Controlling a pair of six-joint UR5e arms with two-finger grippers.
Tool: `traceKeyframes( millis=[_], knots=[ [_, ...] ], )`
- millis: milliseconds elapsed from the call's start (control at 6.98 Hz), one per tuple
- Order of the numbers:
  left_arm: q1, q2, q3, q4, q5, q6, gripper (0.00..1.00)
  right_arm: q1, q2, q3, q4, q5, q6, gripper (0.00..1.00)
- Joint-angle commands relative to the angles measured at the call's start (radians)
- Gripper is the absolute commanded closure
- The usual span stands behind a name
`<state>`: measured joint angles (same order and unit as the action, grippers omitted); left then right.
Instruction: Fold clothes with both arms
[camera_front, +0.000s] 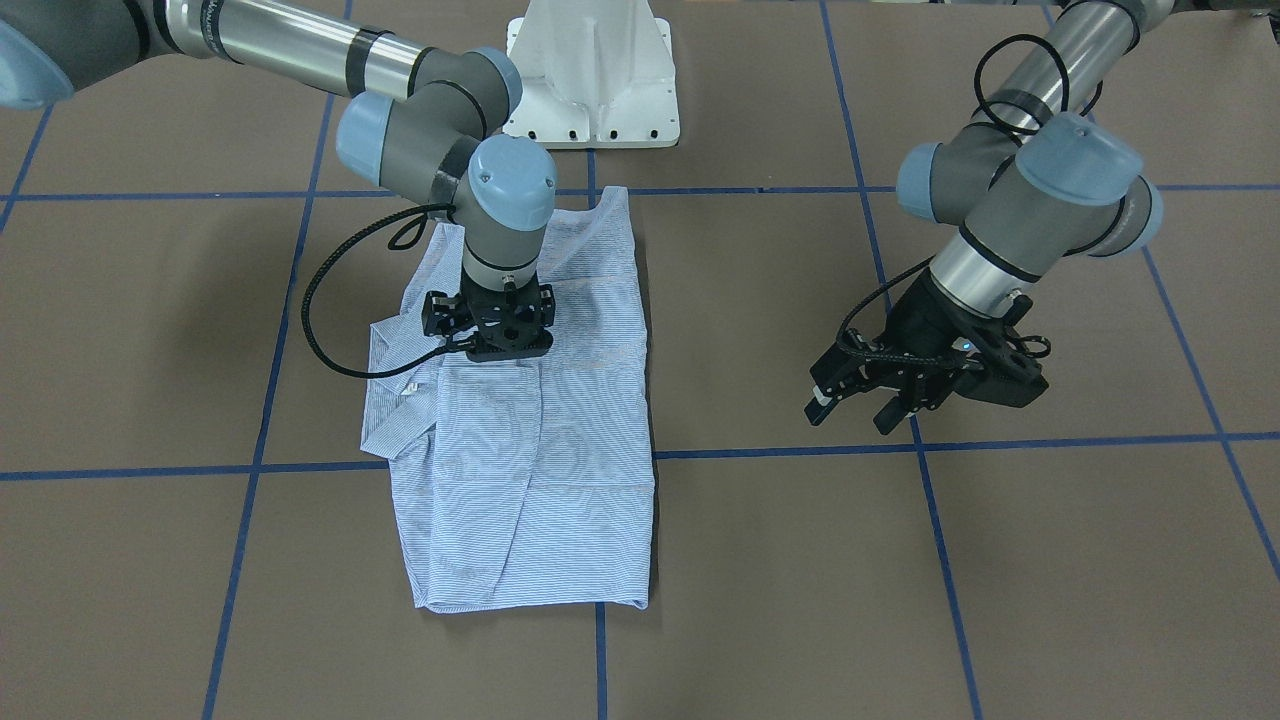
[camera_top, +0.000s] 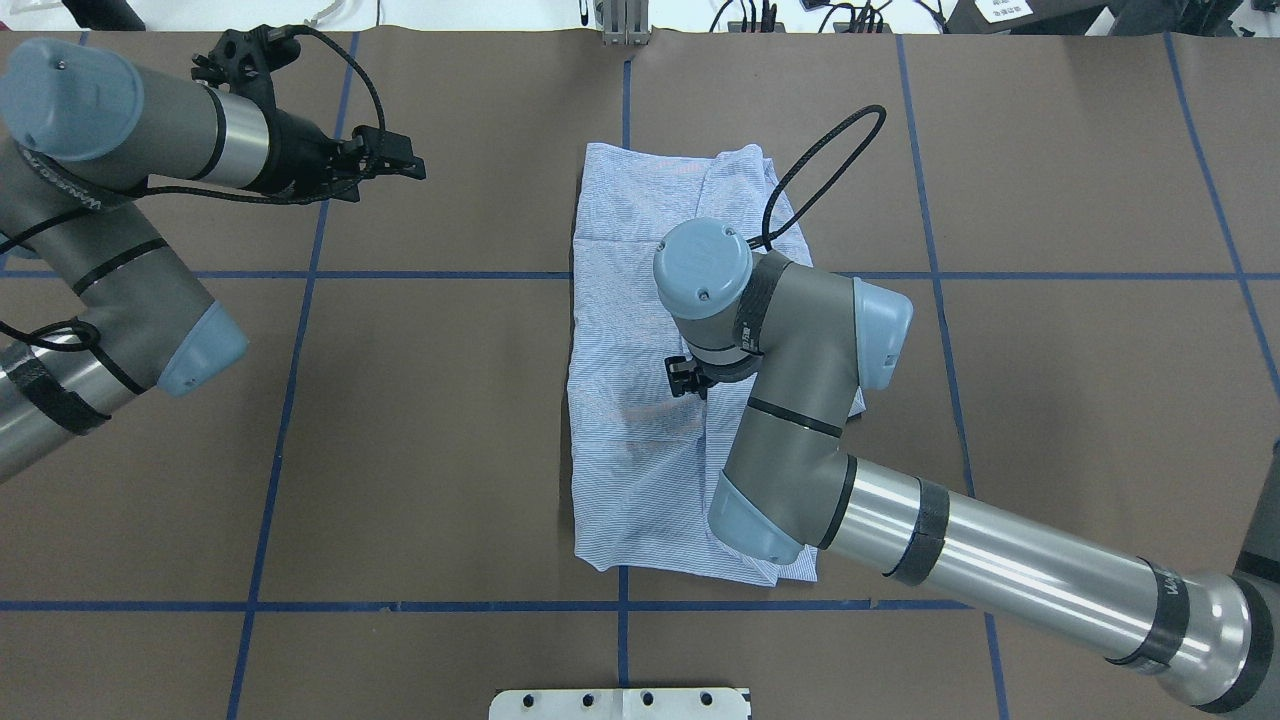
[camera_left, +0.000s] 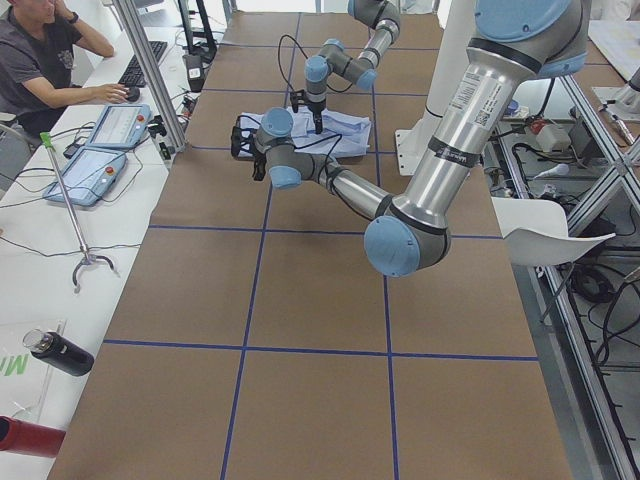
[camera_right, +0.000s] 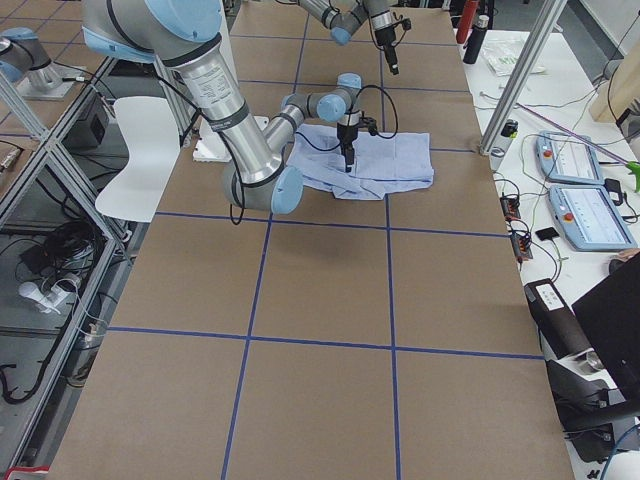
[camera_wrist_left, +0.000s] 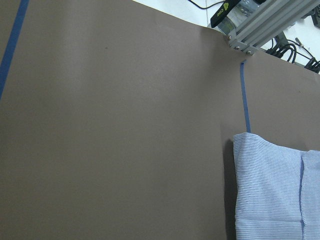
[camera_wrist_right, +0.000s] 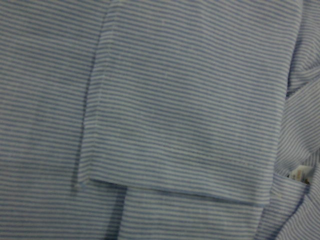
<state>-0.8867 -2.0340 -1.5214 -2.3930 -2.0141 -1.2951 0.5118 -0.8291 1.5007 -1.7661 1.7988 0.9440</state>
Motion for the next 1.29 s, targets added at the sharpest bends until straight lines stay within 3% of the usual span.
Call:
traceKeyframes(
  millis=[0, 430, 573, 860, 1146],
  knots=[
    [0.002, 0.0, 0.0, -0.001, 0.0, -0.018, 0.0, 0.016, 0.002, 0.01, -0.047, 0.004, -0.013, 0.0],
    [0.014, 0.0, -0.003, -0.002, 0.0, -0.02, 0.0, 0.06, -0.019, 0.047, -0.117, 0.005, -0.069, 0.0],
    [0.014, -0.003, -0.006, -0.002, 0.002, -0.02, 0.0, 0.092, -0.072, 0.125, -0.159, 0.005, -0.129, 0.0],
    [0.014, -0.018, -0.008, 0.0, 0.002, -0.036, 0.0, 0.138, -0.276, 0.29, -0.145, 0.008, -0.249, 0.0],
    [0.015, -0.052, -0.017, 0.055, 0.003, -0.041, 0.0, 0.169, -0.315, 0.277, -0.13, 0.004, -0.289, 0.0]
  ],
)
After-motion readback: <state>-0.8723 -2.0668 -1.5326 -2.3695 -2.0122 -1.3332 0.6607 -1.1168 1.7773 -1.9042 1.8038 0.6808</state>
